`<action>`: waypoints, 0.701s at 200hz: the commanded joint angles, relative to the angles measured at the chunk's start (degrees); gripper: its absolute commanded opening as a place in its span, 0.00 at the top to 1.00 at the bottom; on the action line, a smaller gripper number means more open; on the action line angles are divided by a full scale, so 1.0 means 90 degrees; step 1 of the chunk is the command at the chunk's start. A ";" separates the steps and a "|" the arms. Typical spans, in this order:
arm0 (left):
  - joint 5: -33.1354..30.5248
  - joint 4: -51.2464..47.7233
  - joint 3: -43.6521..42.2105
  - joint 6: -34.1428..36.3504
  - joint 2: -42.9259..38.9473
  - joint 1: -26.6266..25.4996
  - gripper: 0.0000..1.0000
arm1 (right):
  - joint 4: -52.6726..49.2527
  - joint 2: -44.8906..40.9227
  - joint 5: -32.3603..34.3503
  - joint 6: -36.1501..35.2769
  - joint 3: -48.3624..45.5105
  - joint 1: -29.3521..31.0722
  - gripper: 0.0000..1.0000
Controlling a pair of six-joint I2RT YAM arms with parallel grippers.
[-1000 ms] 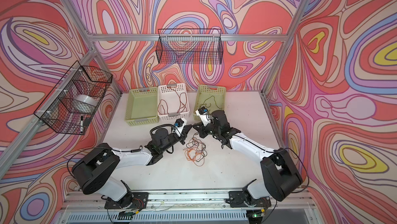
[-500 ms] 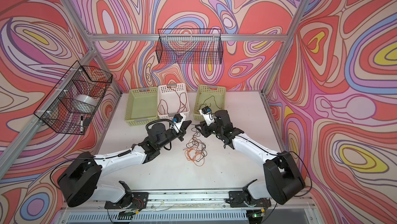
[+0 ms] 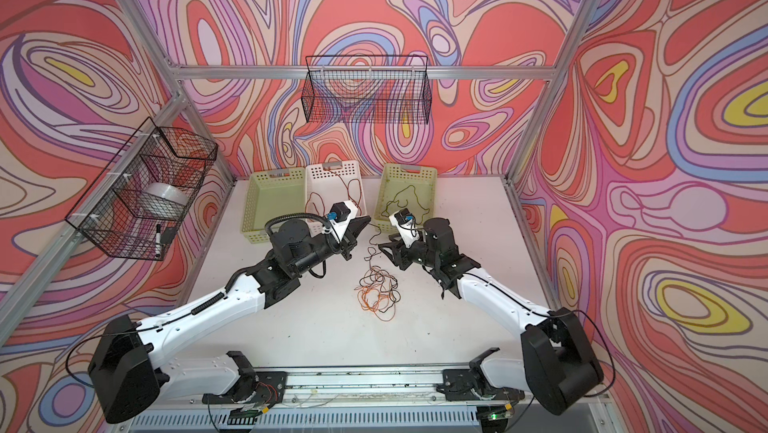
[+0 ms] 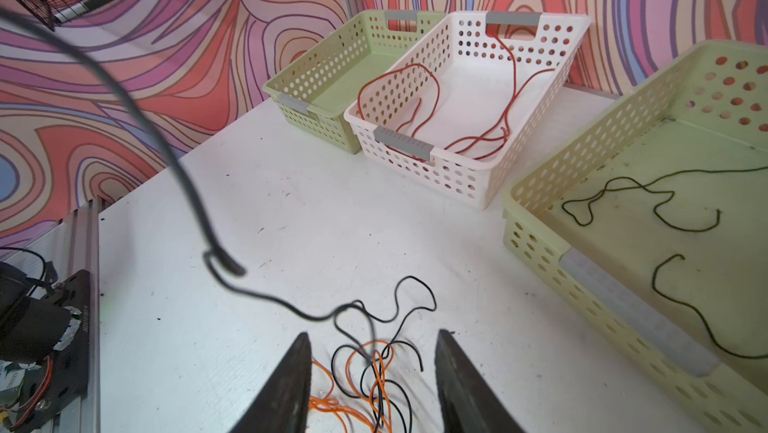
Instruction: Untangle the cables
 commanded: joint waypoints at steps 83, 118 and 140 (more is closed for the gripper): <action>0.0161 -0.0658 0.1548 0.0447 -0.0101 -0.0271 1.00 | 0.1195 0.1215 0.0367 0.0802 0.0132 0.0461 0.56; 0.0293 -0.1001 0.2249 0.0321 0.0103 -0.0269 1.00 | 0.1756 0.1780 0.0514 0.1188 0.0218 0.0466 0.57; 0.0268 -0.1043 0.2547 0.0243 0.0158 -0.0272 1.00 | 0.2091 0.2038 0.0759 0.1341 0.0229 0.0464 0.59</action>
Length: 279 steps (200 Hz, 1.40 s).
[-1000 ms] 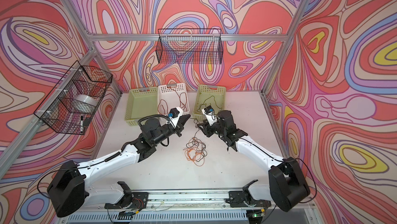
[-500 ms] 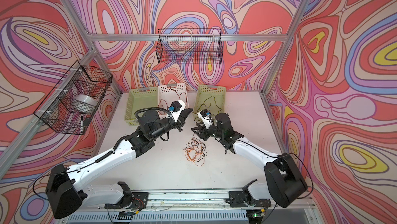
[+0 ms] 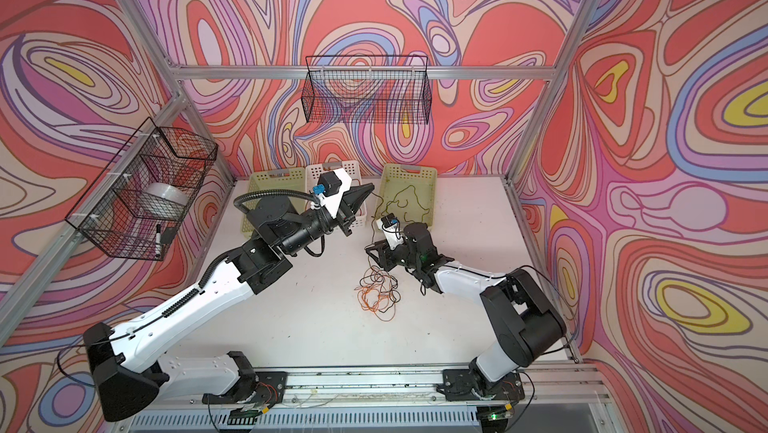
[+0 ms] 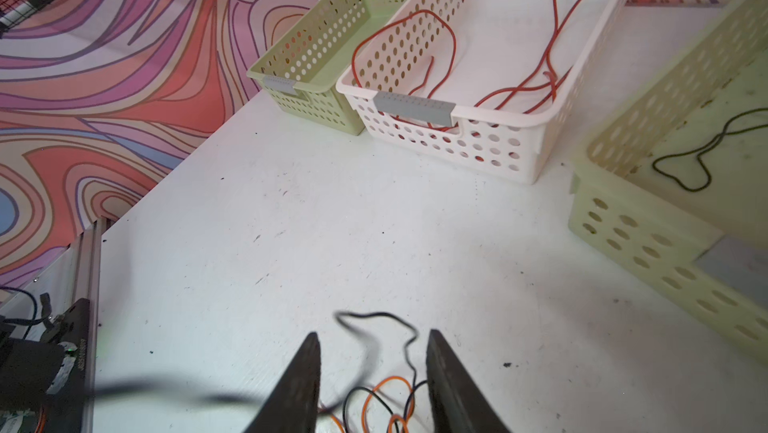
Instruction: Untangle the cables
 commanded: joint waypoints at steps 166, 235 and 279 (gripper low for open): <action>-0.0014 -0.0996 0.1477 0.0316 0.0327 -0.0031 1.00 | 0.0462 -0.0955 0.0377 0.1026 -0.0919 -0.0653 0.41; 0.0089 -0.0996 0.1704 0.0258 0.0508 -0.0022 1.00 | 0.1208 -0.0662 -0.0345 -0.0073 -0.1300 0.0138 0.43; 0.0134 -0.1023 0.1789 0.0200 0.0523 -0.0026 1.00 | 0.1298 0.0304 0.0269 -0.0009 -0.0369 0.0412 0.47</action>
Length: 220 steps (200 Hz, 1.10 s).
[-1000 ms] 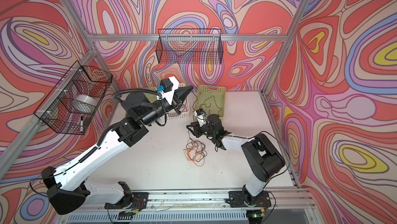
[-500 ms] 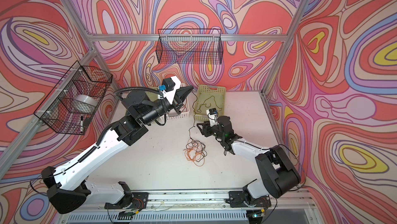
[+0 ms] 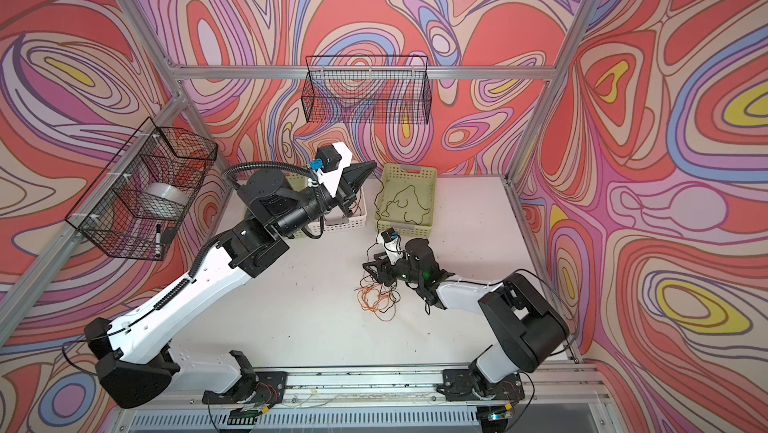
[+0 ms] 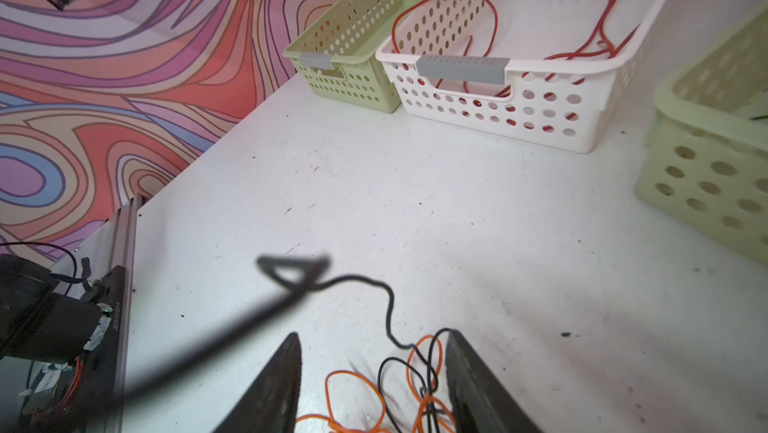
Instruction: Untangle the cables
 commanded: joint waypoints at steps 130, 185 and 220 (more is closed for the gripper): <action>-0.0732 0.0672 -0.2578 -0.1075 -0.1683 0.1132 1.00 | -0.1693 -0.1235 0.1107 -0.0533 0.1729 0.0023 1.00; -0.0554 0.2070 -0.4843 -0.2121 -0.2228 0.2009 1.00 | -0.2777 -0.1622 0.1357 -0.0984 0.2310 -0.0050 1.00; -0.0069 0.2758 -0.5705 -0.2257 -0.2161 0.2213 1.00 | -0.3576 -0.1590 0.1303 -0.1335 0.2683 -0.0056 1.00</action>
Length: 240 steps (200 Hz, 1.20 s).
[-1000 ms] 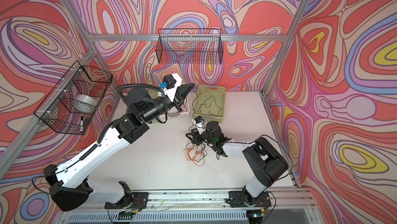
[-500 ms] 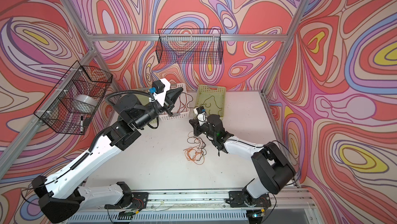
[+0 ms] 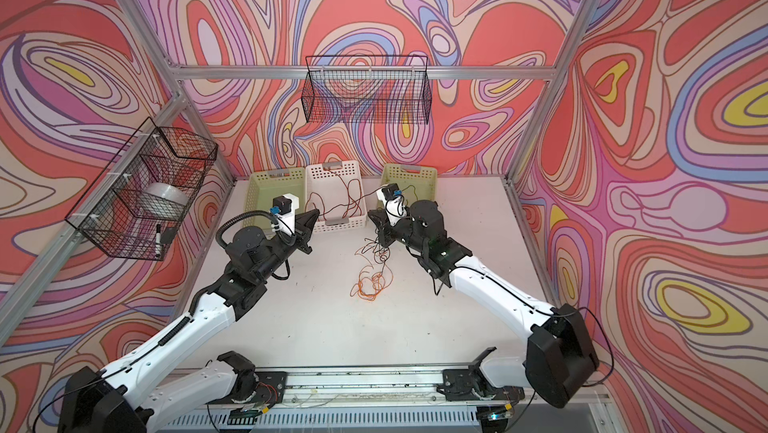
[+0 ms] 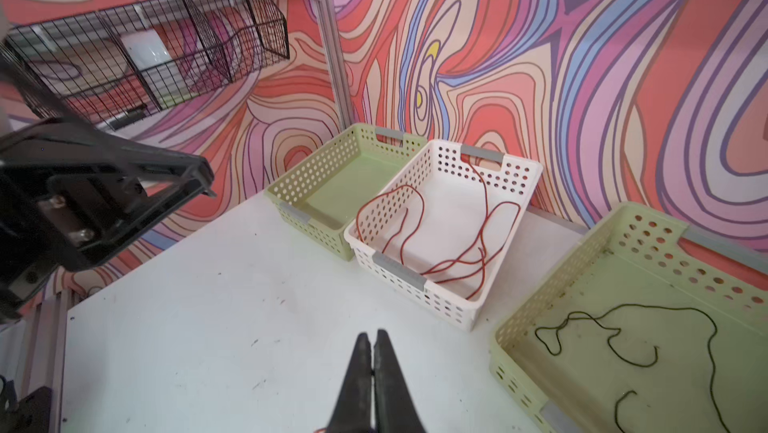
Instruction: Untangle the cables
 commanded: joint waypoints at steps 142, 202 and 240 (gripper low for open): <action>0.3039 0.0878 0.0658 0.0552 0.1729 -0.0854 0.26 | -0.1756 -0.0053 -0.0041 -0.0976 0.0643 -0.0026 1.00; 0.2847 0.2007 0.1127 0.0041 0.2934 -0.0998 0.26 | -0.1457 -0.0211 -0.0505 -0.0728 0.0537 -0.0026 1.00; 0.3127 0.2291 0.1485 -0.0196 0.3450 -0.1127 0.42 | -0.1306 -0.0207 -0.0734 -0.0660 0.0463 -0.0026 1.00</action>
